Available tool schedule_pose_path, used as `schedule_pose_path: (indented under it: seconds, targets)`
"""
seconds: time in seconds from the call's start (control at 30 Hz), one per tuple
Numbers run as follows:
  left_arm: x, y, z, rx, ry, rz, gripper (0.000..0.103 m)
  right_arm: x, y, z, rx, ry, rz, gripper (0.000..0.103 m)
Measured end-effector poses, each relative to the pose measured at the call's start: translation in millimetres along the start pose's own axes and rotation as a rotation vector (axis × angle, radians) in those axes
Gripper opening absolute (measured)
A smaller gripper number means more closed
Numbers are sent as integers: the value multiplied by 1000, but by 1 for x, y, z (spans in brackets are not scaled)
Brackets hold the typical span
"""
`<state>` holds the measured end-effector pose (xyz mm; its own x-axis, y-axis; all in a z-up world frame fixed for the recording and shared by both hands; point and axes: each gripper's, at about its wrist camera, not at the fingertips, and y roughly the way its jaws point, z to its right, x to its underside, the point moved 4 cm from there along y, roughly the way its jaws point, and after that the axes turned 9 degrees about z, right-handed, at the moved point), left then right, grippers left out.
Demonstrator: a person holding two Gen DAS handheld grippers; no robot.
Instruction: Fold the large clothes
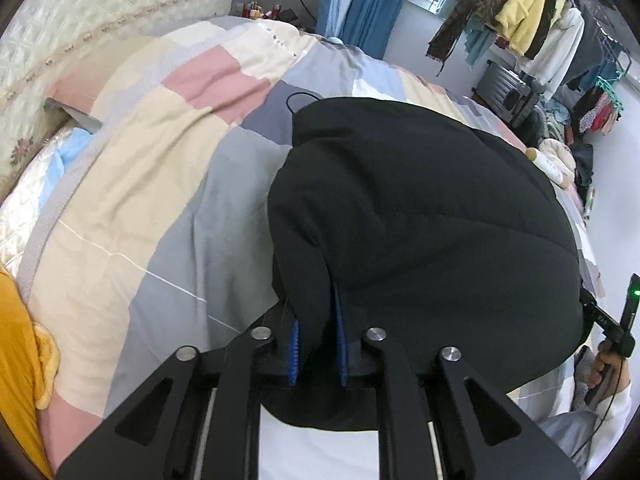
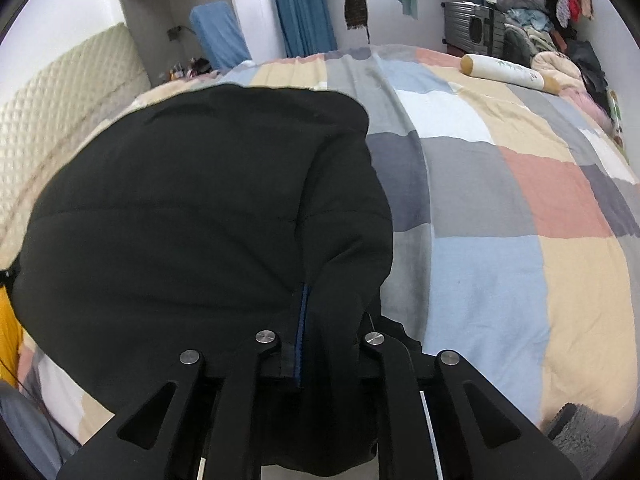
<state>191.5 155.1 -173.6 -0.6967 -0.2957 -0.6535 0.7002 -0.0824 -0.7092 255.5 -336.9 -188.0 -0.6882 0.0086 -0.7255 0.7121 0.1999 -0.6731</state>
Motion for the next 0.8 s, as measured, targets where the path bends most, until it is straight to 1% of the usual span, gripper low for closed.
schedule_pose_path:
  seconds: [0.07, 0.1, 0.13, 0.17, 0.2, 0.23, 0.27, 0.3, 0.37, 0.47, 0.57, 0.6, 0.67, 0.7, 0.73, 0.8]
  targets:
    - [-1, -4, -1, 2, -6, 6, 23, -2, -3, 1, -3, 18, 8, 12]
    - [-1, -6, 1, 1, -5, 9, 33, -2, -5, 3, -4, 30, 10, 19]
    - [-1, -9, 0, -5, -5, 13, 54, -3, -7, 4, -3, 46, 12, 22]
    - [-2, -12, 0, -11, -7, 17, 68, -3, -9, 4, -3, 54, 14, 27]
    - [-3, -15, 0, -16, -13, 23, 85, -4, -11, 4, -11, 63, 12, 33]
    - [-4, -20, 0, -11, -19, 37, 85, -4, -14, 2, -28, 72, 15, 37]
    - [-5, -24, 2, -10, -18, 47, 85, -5, -18, 0, -40, 79, 21, 47]
    - [-7, -28, 4, -11, -13, 57, 85, -5, -21, -2, -37, 81, 28, 65]
    - [-11, -37, 8, -18, -5, 73, 85, -10, -33, -6, -18, 65, 59, 80]
    - [-18, -54, 21, -23, 17, 110, 86, -20, -51, -13, -12, 58, 96, 83]
    - [-27, -75, 39, -10, 41, 156, 88, -43, -89, -24, -7, 38, 185, 89]
    - [-30, -83, 45, -2, 51, 172, 90, -51, -101, -28, -7, 30, 216, 94]
    - [-38, -102, 61, 8, 78, 217, 99, -67, -133, -39, -19, 17, 298, 103]
    - [-42, -113, 70, 17, 91, 247, 103, -74, -147, -44, -31, 11, 329, 103]
    - [-45, -125, 79, 35, 105, 277, 103, -80, -162, -50, -43, 5, 358, 103]
    - [-51, -141, 94, 65, 123, 305, 103, -91, -188, -62, -59, -6, 406, 103]
